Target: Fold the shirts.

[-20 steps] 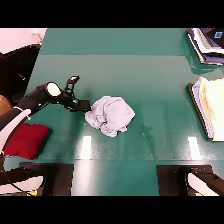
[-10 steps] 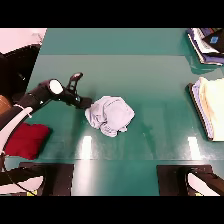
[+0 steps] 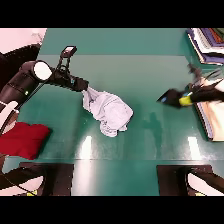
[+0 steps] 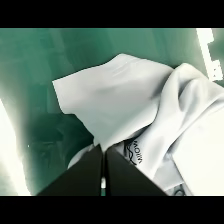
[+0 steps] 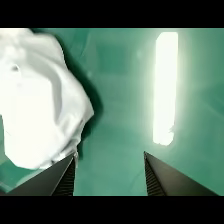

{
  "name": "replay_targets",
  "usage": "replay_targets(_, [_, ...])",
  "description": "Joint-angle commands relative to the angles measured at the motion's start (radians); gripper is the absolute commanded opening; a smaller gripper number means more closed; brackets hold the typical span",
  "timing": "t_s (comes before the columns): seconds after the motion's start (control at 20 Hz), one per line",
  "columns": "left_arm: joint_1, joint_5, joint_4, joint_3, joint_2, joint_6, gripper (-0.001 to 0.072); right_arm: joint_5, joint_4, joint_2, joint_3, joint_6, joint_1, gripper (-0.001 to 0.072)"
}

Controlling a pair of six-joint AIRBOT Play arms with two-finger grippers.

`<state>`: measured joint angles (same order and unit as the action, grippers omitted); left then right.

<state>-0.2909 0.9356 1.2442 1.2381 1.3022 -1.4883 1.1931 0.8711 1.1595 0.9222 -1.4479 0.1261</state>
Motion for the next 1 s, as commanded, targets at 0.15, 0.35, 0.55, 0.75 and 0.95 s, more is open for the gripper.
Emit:
replay_targets(0.15, [0.001,0.009,0.008,0.010,0.002,0.000,0.0021,-0.255,-0.365,0.248,-0.166,0.159,0.193,0.0480])
replay_targets(0.35, [0.001,0.017,0.009,0.010,0.002,0.000,0.0021,-0.274,-0.373,0.399,-0.016,0.159,0.296,0.0400])
replay_targets(0.55, [0.001,0.028,0.009,0.011,0.001,0.000,0.0021,-0.275,-0.341,0.456,0.117,0.177,0.334,0.0013])
replay_targets(0.75, [0.001,0.030,0.040,0.069,-0.072,0.000,0.0020,-0.240,-0.177,0.351,0.250,0.166,0.290,0.0012])
replay_targets(0.95, [0.001,0.031,0.061,0.245,-0.238,0.000,0.0020,-0.080,0.009,0.124,0.416,0.118,0.180,0.0012])
